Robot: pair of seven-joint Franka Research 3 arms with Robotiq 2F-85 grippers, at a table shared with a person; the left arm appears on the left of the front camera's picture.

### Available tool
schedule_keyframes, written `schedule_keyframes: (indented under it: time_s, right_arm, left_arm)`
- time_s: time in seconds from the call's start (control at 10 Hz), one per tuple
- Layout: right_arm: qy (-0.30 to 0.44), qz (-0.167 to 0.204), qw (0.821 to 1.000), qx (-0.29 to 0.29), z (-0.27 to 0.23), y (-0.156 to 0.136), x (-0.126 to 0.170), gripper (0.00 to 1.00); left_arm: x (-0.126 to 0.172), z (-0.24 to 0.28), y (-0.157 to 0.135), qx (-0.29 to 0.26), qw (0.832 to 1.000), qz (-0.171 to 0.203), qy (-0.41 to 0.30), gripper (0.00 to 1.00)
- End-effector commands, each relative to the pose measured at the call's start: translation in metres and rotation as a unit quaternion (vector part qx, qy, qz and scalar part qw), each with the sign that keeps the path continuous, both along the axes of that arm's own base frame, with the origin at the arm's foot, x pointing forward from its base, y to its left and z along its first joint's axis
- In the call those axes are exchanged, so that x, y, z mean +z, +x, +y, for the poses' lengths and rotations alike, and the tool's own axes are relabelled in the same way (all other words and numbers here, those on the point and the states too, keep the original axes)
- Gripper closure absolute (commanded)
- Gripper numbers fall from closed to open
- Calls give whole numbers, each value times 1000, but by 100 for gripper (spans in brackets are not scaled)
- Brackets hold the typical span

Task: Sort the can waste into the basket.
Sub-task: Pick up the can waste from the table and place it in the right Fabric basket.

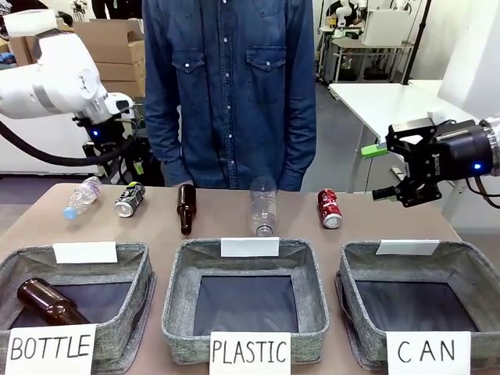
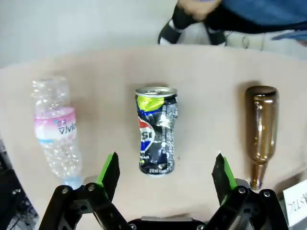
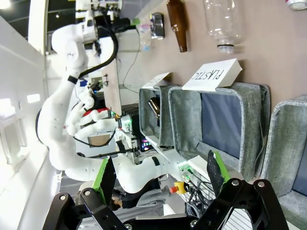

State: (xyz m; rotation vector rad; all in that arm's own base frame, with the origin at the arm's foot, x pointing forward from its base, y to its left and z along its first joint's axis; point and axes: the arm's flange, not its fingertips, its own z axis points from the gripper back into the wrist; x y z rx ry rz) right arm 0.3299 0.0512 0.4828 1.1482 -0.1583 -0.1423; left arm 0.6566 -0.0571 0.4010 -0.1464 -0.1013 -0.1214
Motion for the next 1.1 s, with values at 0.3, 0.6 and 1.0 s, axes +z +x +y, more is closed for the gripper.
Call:
schedule_keyframes:
  time_s: [0.3, 0.6, 1.0]
  right_arm:
    - [14, 1, 1000, -5, 3, 2, 3, 0]
    - [14, 1, 1000, -5, 3, 2, 3, 0]
    - [14, 1, 1000, -5, 3, 2, 3, 0]
  left_arm:
    - [-64, -2, 11, -5, 998, 67, -8, 0]
    - [-76, -4, 15, 5, 998, 67, 3, 0]
    - [-73, -4, 17, 17, 998, 63, 15, 77]
